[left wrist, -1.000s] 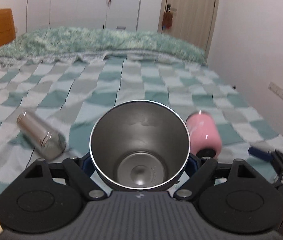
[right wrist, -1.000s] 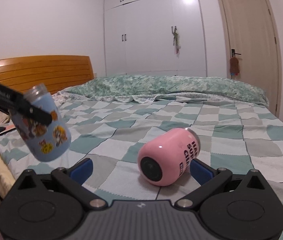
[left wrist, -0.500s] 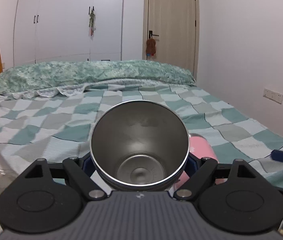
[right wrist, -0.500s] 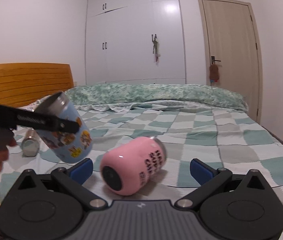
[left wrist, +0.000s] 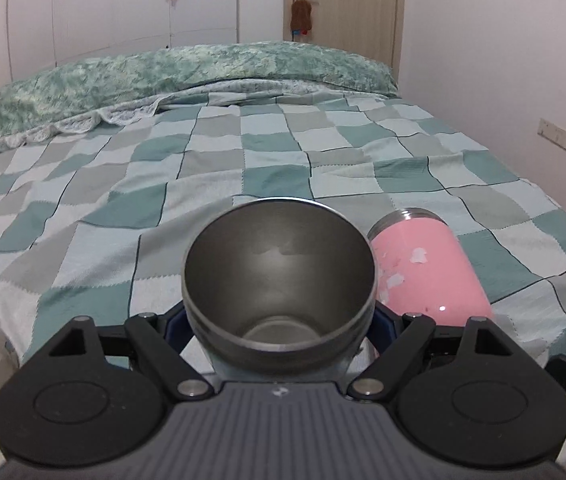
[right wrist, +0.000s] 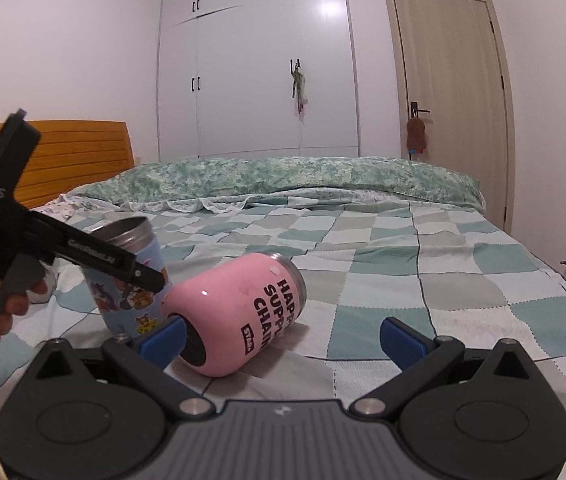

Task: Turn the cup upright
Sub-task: 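Carry the blue cup rim-up with the left tool and lower it beside the pink cup, then open the left tool and pull it back from the upright blue cup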

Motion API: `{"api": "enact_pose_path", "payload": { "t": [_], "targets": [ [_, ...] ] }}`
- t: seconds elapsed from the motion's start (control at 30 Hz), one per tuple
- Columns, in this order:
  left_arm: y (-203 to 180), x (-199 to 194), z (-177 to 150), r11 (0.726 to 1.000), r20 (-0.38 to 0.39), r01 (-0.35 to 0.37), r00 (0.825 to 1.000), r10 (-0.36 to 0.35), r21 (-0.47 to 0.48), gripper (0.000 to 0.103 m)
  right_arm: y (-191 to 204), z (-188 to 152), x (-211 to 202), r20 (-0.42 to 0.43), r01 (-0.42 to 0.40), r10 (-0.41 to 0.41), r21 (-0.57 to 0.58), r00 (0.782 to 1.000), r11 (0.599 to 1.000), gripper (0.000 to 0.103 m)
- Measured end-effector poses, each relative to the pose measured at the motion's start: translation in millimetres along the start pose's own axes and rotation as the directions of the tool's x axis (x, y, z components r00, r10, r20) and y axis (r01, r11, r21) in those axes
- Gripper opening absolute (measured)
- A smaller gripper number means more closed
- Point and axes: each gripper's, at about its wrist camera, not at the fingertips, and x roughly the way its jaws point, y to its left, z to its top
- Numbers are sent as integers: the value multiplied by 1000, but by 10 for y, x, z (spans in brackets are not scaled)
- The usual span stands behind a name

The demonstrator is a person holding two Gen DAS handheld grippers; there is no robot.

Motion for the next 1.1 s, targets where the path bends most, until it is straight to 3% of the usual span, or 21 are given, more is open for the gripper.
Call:
{"api": "enact_pose_path", "payload": {
  "t": [0.13,0.17,0.2,0.4,0.63,0.83,0.93,1.1],
  "targets": [
    [4,-40,17,1000,12,16,1000,-15,-12,88,2,-7,-29,-4,8,-8,1,1000,1000,103],
    [8,-90,17,1000,26,22,999,-22,-11,93,12,-3,-45,-5,10,-10,0,1000,1000,103],
    [-8,-147,29,1000,45,12,999,-12,-6,103,23,5,-69,-3,12,-12,-2,1000,1000,103],
    [-47,-767,-90,999,178,-40,983,34,29,103,182,67,-323,22,1,0,-22,1000,1000,103],
    [-53,-1605,-630,999,353,-35,935,24,25,103,556,72,-720,73,-35,38,-48,997,998,103],
    [-114,-1981,-1189,998,440,-63,896,53,7,103,880,-38,-952,109,-51,57,-54,992,997,103],
    [-86,-2001,-1418,997,451,-67,890,75,-33,103,1022,-132,-1010,120,-36,43,-62,992,997,103],
    [-38,-1922,-1732,988,438,-147,886,153,-48,103,1199,-355,-1033,153,1,10,-73,988,997,103]
  ]
}}
